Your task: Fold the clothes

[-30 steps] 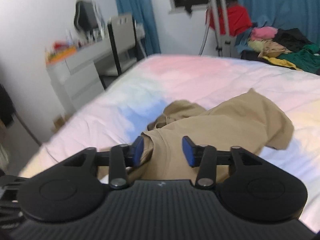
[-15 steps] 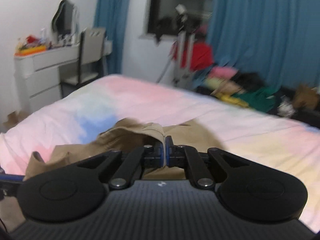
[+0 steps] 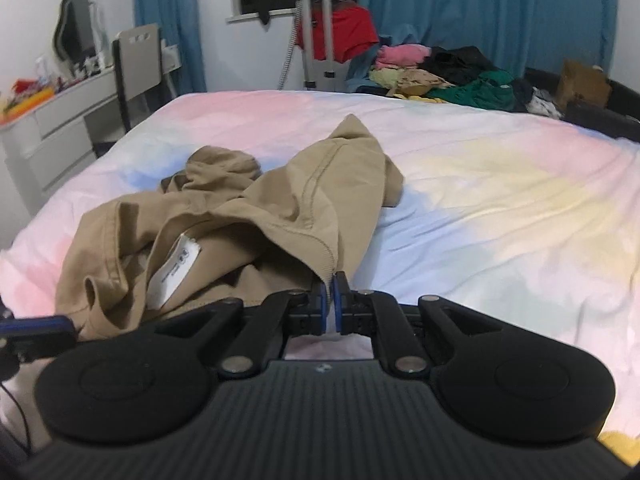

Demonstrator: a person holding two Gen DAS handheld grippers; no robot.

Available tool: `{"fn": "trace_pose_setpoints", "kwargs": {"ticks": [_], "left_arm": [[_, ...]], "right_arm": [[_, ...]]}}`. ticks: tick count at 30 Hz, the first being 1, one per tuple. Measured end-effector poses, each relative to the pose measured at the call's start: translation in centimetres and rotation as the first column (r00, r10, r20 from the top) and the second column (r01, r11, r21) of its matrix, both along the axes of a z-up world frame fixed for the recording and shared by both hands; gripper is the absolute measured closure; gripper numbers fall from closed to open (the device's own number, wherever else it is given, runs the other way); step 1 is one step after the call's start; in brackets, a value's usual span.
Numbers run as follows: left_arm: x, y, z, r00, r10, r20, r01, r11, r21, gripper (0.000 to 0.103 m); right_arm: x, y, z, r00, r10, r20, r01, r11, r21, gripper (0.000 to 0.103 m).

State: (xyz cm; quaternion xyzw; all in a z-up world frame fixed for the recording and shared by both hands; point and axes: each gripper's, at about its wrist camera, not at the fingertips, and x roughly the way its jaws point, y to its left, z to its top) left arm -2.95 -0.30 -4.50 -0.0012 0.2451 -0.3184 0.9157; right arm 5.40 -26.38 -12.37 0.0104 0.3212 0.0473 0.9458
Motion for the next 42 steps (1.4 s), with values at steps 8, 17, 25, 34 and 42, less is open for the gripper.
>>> {"fn": "trace_pose_setpoints", "kwargs": {"ticks": [8,17,25,34,42], "left_arm": [[0.0,1.6,1.9,0.995,0.091,0.048,-0.086,0.991,-0.099,0.103],[0.1,0.6,1.0,0.998,0.020,0.054,-0.021,0.999,0.024,0.101],[-1.9,-1.5,-0.8,0.980,-0.079,0.183,0.032,0.968,0.248,0.061],[-2.2,-3.2,-2.9,0.945,-0.135,0.297,-0.006,0.902,0.432,0.048],[-1.1,-6.8,-3.6,0.882,-0.154,0.445,-0.119,0.842,0.527,0.044]], "right_arm": [[0.8,0.5,-1.0,0.999,0.008,-0.039,-0.010,0.999,-0.047,0.082],[1.8,1.7,-2.2,0.998,0.046,-0.042,-0.050,0.993,-0.104,0.051],[3.7,2.1,-3.9,0.998,0.026,-0.061,-0.031,0.995,-0.095,0.060],[1.0,-0.9,0.6,0.980,-0.068,0.189,0.042,0.989,0.141,0.095],[-2.3,-4.7,3.5,0.917,-0.186,0.353,0.051,0.933,0.357,0.095]]}}
